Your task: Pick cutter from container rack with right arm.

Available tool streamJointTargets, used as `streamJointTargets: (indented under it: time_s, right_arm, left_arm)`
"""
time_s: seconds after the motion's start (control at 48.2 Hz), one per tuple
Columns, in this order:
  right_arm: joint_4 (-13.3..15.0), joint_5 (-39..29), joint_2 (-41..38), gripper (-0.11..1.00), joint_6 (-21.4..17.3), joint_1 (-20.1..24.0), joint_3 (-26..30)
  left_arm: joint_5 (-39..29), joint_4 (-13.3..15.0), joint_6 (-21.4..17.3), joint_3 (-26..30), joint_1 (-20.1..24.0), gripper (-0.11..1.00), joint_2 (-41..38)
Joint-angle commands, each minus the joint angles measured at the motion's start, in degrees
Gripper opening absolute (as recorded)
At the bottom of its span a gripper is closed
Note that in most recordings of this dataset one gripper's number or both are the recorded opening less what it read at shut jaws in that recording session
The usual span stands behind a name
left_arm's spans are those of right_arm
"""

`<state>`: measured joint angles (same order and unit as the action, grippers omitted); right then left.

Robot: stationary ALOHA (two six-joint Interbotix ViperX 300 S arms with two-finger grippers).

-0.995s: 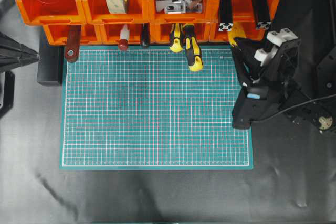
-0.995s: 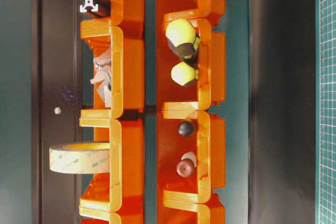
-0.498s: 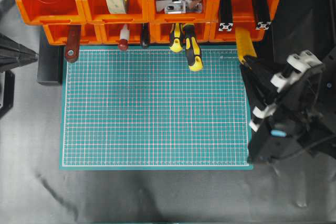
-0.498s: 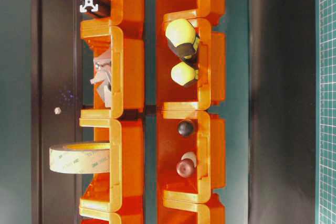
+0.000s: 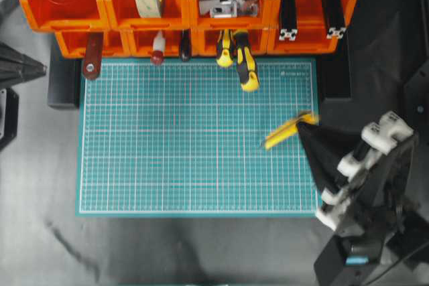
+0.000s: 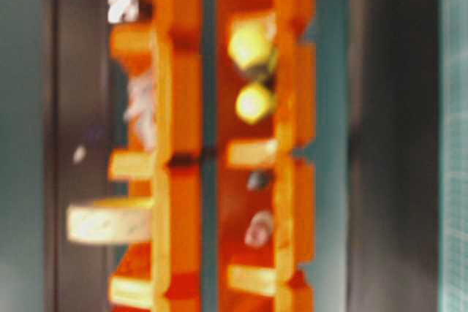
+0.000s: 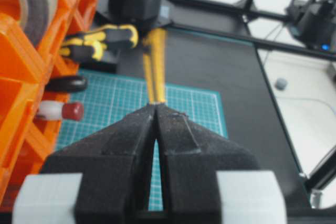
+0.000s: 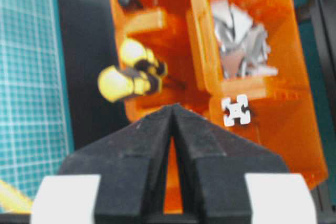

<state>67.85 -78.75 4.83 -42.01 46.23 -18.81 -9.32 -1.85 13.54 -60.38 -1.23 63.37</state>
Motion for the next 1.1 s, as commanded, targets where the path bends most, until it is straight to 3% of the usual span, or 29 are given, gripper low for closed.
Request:
streamJointTargets:
  time_s: [0.0,0.124,0.373,0.477,0.58,0.684,0.808,0.933,1.016,1.078]
  right_arm:
    - [-0.18,1.41,-0.7,-0.01,0.09,-0.09,2.29]
    - [-1.85,3.87,-0.88,-0.01,-0.35,-1.05,0.79]
    - [-1.85,1.23,0.35,-0.01,-1.85,-0.79,-0.79]
    - [-1.67,1.14,1.49,-0.01,-6.06,-0.44,-1.05]
    - [-1.14,1.85,3.25,-0.01,-13.27,-0.18,-2.02]
    - [0.35,5.89,6.06,-0.01,-24.08,-0.18,-5.19]
    - [4.75,15.47,11.43,-0.01,-36.83,-0.79,-10.02]
    - [7.82,26.54,17.49,-0.01,-48.08,-4.31,-14.15]
    - [12.22,35.6,21.01,-0.01,-54.14,-7.65,-16.7]
    - [18.19,44.82,23.47,-0.01,-58.01,-10.81,-17.93]
  left_arm:
    - [0.26,-0.26,0.09,1.76,0.09,0.01,-0.35]
    - [0.26,-0.26,0.18,1.85,0.0,0.01,-0.35]
    - [0.18,-0.18,0.18,1.76,0.0,0.01,0.18]
    - [0.18,-0.18,0.09,1.76,0.09,0.01,0.18]
    - [-0.09,-0.26,-0.18,1.67,0.09,0.01,0.26]
    - [-0.53,-0.18,-0.26,1.76,0.09,0.01,0.44]
    - [-1.67,-0.26,-0.18,1.85,0.09,0.01,1.14]
    - [-2.55,-0.18,0.09,2.2,0.09,0.01,2.2]
    - [-2.46,-0.26,0.26,2.46,0.09,0.01,2.81]
    - [-2.55,-0.18,0.18,2.72,0.09,0.01,3.16]
